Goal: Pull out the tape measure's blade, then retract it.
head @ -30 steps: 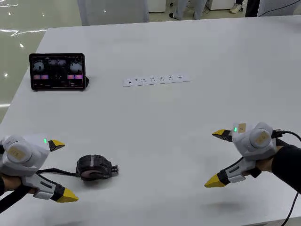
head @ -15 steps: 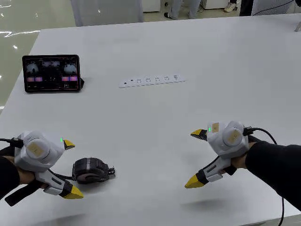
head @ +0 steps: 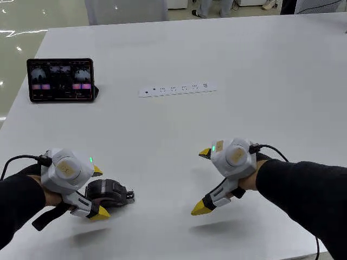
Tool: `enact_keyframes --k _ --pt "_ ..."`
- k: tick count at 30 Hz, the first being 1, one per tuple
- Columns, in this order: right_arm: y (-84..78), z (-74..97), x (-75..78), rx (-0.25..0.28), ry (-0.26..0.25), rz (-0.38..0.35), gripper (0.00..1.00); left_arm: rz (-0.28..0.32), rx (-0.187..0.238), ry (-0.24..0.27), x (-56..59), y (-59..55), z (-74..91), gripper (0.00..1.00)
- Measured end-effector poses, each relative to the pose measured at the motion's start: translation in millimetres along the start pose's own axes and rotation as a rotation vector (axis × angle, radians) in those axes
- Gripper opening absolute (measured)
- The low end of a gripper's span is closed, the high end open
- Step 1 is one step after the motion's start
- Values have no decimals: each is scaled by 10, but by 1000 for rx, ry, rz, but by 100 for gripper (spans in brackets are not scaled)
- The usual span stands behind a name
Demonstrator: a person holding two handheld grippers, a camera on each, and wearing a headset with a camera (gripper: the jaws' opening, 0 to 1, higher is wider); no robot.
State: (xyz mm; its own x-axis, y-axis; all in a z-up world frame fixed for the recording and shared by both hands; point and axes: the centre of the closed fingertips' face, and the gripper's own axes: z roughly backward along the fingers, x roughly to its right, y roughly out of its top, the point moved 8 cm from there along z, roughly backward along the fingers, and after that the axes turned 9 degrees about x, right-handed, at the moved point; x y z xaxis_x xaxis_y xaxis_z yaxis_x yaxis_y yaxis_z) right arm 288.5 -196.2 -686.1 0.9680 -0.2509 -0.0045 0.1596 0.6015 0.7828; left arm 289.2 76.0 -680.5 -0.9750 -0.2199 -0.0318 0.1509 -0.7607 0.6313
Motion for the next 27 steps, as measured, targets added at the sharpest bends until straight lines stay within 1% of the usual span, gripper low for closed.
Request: enact_keyframes --k 2,3,5,6,7,8,10,12,14,17,18,20,21,22,23,24,27 --pt "66 -58 4 5 8 10 99 -5 -2 -4 -10 10 -21 62" --pt "94 -83 2 9 11 14 99 -14 -3 -15 -11 16 -32 58" --pt "153 -146 -12 15 24 23 99 -21 -13 -17 -9 24 -56 47" --pt "179 -168 -18 17 29 26 99 -33 -23 -18 -10 14 -68 37" --pt "225 -199 -25 25 32 29 99 -87 -21 -7 -38 20 -91 35" --pt "253 -219 -30 29 32 30 99 -68 -21 -6 -19 13 -81 35" --pt "310 -277 -51 41 40 38 99 -62 -19 -8 -32 12 -79 34" --pt "347 -340 -89 40 55 48 99 -81 -8 -15 -31 7 -70 34" --pt "366 -402 -118 36 66 56 99 -71 -1 -12 -27 4 -67 34" --pt "390 -487 -159 33 81 64 99 -77 12 -17 -26 -5 -62 34" --pt "402 -509 -172 33 86 65 98 -75 15 -18 -27 -8 -58 34" --pt "442 -552 -210 37 100 73 91 -84 29 -25 -17 -18 -47 34" --pt "463 -576 -228 46 103 75 90 -89 37 -27 -10 -25 -43 34" --pt "491 -616 -255 56 110 74 92 -85 46 -26 -13 -38 -40 34" --pt "506 -643 -266 55 113 75 92 -86 52 -27 -16 -47 -41 34" --pt "531 -680 -281 55 116 81 91 -81 60 -26 -26 -61 -47 34" --pt "572 -761 -306 60 126 93 86 -83 63 -29 -33 -70 -56 34"
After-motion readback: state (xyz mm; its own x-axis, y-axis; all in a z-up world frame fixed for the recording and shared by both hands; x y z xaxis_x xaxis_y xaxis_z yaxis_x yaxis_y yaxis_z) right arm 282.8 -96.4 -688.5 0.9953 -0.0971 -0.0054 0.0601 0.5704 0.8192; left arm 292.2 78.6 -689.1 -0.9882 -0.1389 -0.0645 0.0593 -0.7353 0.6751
